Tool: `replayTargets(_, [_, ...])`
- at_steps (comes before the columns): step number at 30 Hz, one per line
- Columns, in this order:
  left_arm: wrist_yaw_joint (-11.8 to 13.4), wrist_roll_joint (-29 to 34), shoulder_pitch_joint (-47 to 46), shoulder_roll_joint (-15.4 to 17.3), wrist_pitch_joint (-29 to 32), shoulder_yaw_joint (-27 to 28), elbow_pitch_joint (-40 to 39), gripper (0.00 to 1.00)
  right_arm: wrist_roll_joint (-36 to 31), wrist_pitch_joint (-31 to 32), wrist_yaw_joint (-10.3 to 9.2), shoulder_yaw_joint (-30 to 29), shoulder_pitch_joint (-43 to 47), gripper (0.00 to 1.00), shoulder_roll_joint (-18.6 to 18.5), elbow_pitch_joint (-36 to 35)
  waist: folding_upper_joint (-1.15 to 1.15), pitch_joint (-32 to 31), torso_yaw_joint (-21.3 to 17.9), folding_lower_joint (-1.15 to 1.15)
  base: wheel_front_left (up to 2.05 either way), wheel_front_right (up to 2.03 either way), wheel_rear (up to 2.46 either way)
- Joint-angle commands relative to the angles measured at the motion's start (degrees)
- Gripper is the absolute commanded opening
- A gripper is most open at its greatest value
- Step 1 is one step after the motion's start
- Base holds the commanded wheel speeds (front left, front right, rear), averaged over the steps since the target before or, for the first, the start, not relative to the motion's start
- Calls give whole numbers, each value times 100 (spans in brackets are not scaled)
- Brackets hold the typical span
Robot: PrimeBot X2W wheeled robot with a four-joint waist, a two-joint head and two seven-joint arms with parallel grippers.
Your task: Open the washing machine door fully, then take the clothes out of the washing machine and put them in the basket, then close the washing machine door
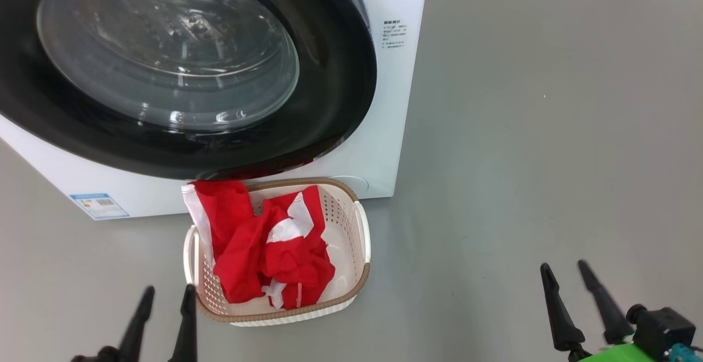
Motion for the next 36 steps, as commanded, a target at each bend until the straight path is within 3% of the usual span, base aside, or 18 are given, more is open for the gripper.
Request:
replayTargets(1, [2,-9,-3,-19,15,-13,59,0,6,1,0,5,-5,0,17,55,0,-1,1,0,0,0,0])
replayTargets(11, [10,-439,-27,-86,120,-52,283,0,423,88,0,19,-43,0,71,268,0,-54,22,13,0,0,0])
replayTargets(16, [12,-752,-76,-74,188,-52,313,0,729,153,-1,21,-100,0,51,285,0,-72,38,1,0,0,0])
replayTargets(36, [0,-1929,-243,-40,459,-36,406,0,1869,417,-2,6,-288,0,-1,297,0,-180,98,0,0,0,0])
